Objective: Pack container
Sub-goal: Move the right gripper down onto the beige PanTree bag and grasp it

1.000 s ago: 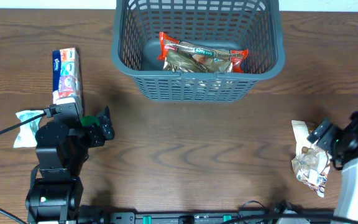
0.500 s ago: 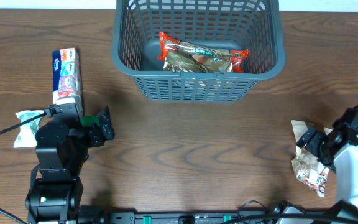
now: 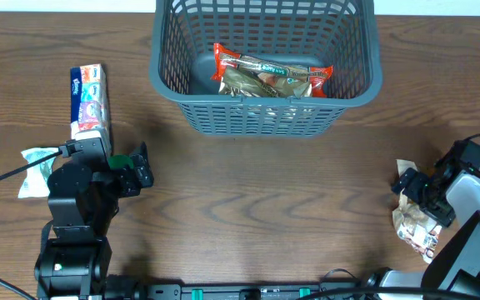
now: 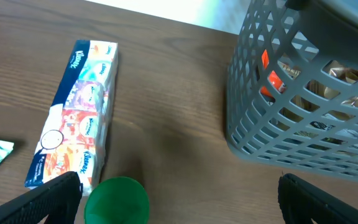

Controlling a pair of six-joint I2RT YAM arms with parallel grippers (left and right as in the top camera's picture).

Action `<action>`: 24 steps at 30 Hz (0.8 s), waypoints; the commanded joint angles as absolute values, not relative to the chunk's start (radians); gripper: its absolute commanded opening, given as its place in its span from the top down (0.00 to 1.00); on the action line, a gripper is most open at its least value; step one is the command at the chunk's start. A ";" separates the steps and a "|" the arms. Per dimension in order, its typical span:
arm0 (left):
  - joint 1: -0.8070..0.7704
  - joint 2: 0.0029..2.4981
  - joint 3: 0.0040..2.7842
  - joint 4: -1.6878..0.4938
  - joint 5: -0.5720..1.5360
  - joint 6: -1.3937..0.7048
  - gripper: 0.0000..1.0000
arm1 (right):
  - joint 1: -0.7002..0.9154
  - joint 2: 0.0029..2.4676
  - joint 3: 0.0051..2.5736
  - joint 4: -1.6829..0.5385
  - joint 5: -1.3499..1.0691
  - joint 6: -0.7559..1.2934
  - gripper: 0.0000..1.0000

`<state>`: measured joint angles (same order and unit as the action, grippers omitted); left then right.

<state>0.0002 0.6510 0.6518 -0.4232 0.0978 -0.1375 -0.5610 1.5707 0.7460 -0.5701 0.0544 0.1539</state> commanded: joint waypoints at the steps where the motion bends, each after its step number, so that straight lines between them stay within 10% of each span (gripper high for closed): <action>1: 0.006 0.651 0.669 -0.426 0.098 -0.136 0.02 | -0.571 1.639 0.736 -0.539 0.054 0.140 0.03; 14: 0.006 0.651 0.669 -0.426 0.098 -0.137 0.02 | -0.571 1.689 0.736 -0.484 0.044 0.104 0.44; 20: 0.006 0.651 0.669 -0.426 0.098 -0.137 0.02 | -0.570 1.689 0.736 -0.479 0.044 0.104 0.96; 24: 0.006 0.651 0.669 -0.426 0.098 -0.137 0.02 | -0.570 1.689 0.736 -0.476 0.044 0.114 0.99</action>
